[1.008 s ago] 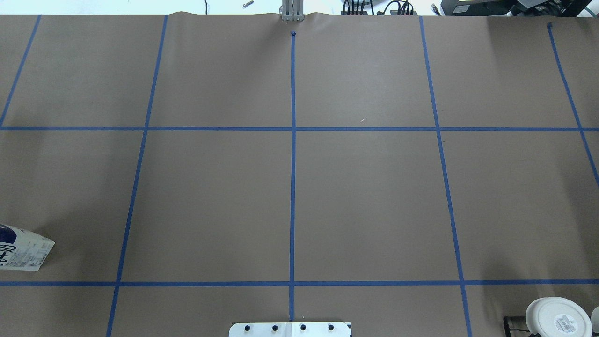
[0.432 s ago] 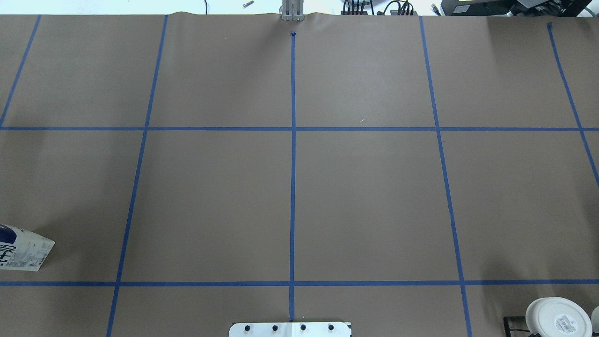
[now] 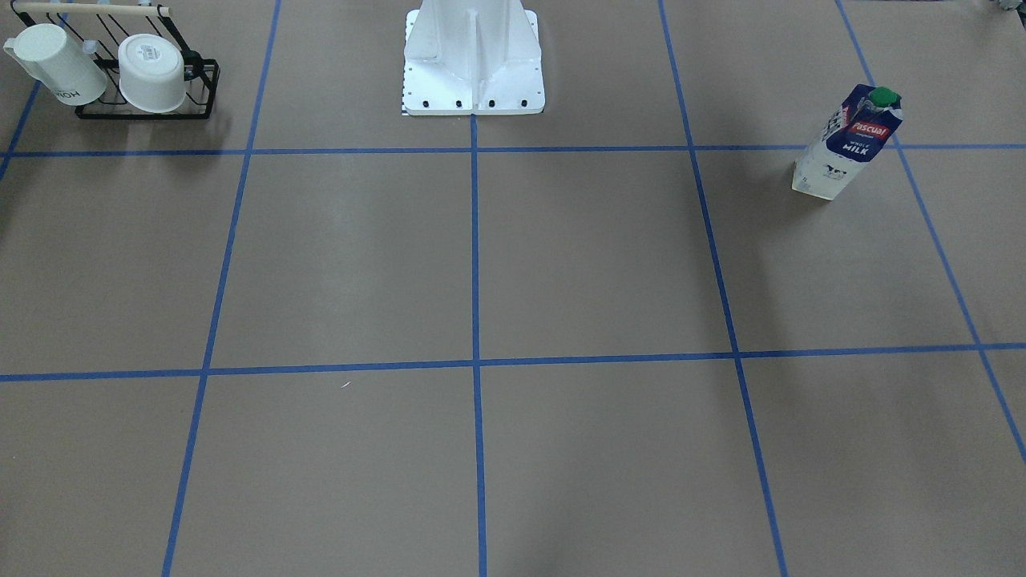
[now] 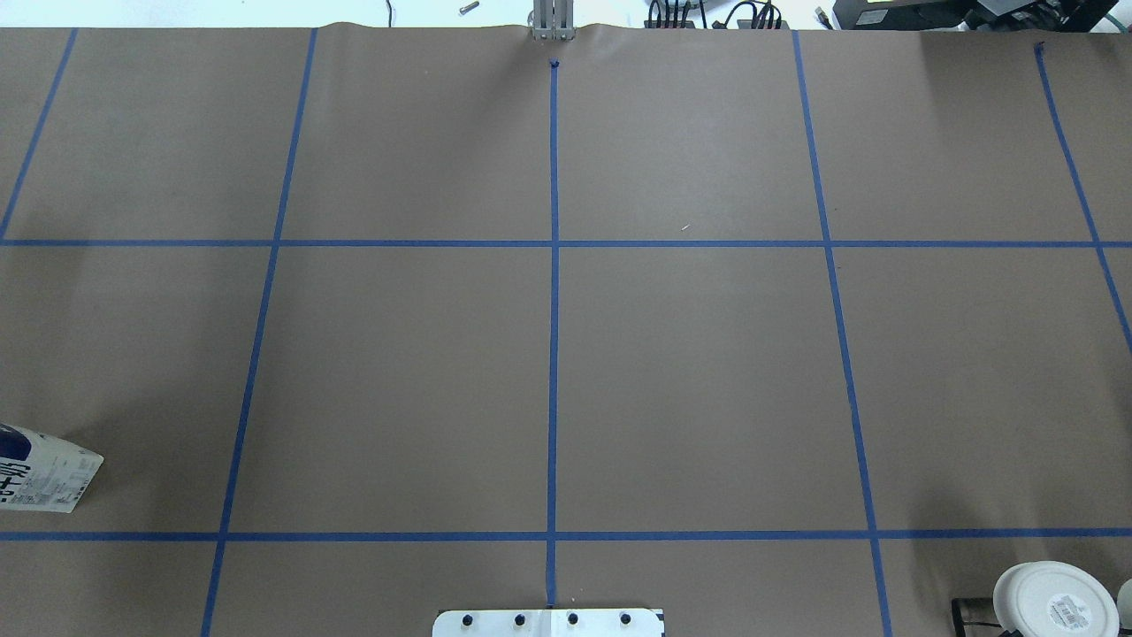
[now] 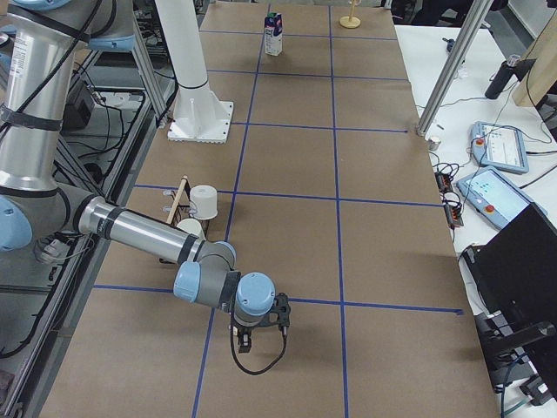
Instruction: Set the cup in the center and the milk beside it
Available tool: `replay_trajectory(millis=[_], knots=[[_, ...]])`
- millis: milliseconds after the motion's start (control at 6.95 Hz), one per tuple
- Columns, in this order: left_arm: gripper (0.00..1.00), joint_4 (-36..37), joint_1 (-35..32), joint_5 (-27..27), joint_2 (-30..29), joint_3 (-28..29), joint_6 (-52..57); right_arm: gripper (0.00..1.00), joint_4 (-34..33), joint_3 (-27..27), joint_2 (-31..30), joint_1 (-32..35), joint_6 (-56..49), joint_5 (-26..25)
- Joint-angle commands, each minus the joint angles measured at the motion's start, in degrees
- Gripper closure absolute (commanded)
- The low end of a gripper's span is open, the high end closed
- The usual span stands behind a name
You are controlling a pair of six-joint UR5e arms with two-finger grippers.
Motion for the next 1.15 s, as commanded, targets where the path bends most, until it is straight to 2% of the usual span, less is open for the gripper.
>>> replay_trajectory(millis=[0,144,288,720,864,1008], knots=[[0.02,0.00,0.00,-0.16,-0.15,0.00,0.00,0.41,0.01,-1.36,0.16,-0.07,0.19,2.28],[0.02,-0.09,0.00,-0.25,-0.15,0.00,0.00,0.94,0.19,-1.71,0.24,-0.16,0.01,4.21],[0.02,-0.09,0.00,-0.25,-0.24,-0.08,0.00,1.00,0.19,-1.72,0.25,-0.16,0.01,6.93],[0.02,0.08,0.00,-0.25,-0.16,-0.61,0.00,1.00,-0.42,2.39,2.78,-0.07,0.80,9.06],[0.02,0.08,0.00,-0.25,-0.15,-0.53,0.00,1.00,-1.82,2.68,6.80,-0.16,1.24,9.07],[0.02,0.08,0.00,-0.25,-0.24,-0.44,0.00,1.00,-7.75,3.46,14.75,-0.07,2.81,8.98]])
